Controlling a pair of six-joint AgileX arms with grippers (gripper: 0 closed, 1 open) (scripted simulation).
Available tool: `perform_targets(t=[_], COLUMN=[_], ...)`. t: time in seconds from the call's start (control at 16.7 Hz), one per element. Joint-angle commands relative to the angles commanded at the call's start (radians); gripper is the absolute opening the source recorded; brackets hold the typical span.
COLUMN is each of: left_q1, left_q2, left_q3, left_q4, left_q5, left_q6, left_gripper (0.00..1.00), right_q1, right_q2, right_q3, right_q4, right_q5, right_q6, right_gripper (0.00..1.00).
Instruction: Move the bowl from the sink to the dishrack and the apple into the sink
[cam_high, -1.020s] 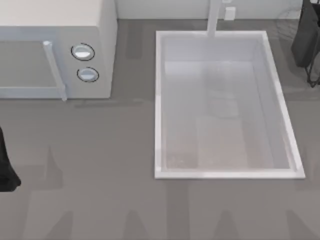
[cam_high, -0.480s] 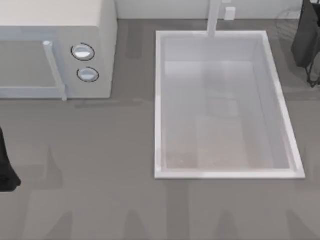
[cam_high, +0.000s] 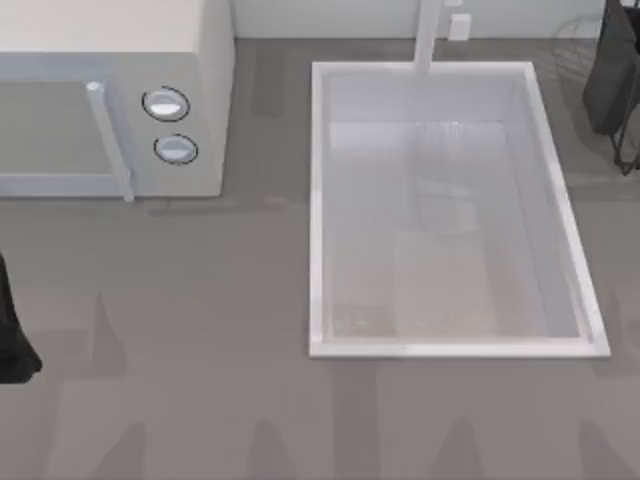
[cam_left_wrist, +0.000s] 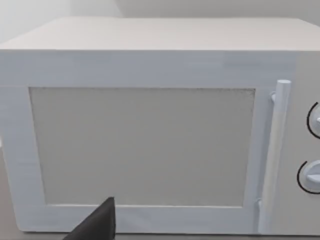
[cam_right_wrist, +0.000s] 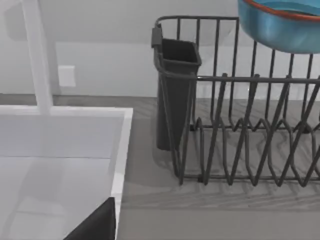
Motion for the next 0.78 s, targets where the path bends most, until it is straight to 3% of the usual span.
perform_targets(t=[0.78], left_q1=[0.000], left_q2=[0.000], left_q3=[0.000], left_q4=[0.000], left_q5=[0.000], left_q6=[0.000], left_gripper=[1.00], right_q1=[-0.265], right_q2=[1.078], right_q3=[0.728], right_q4=[-0.730], right_q5=[0.006], right_q6=[-0.252], right_gripper=[1.00])
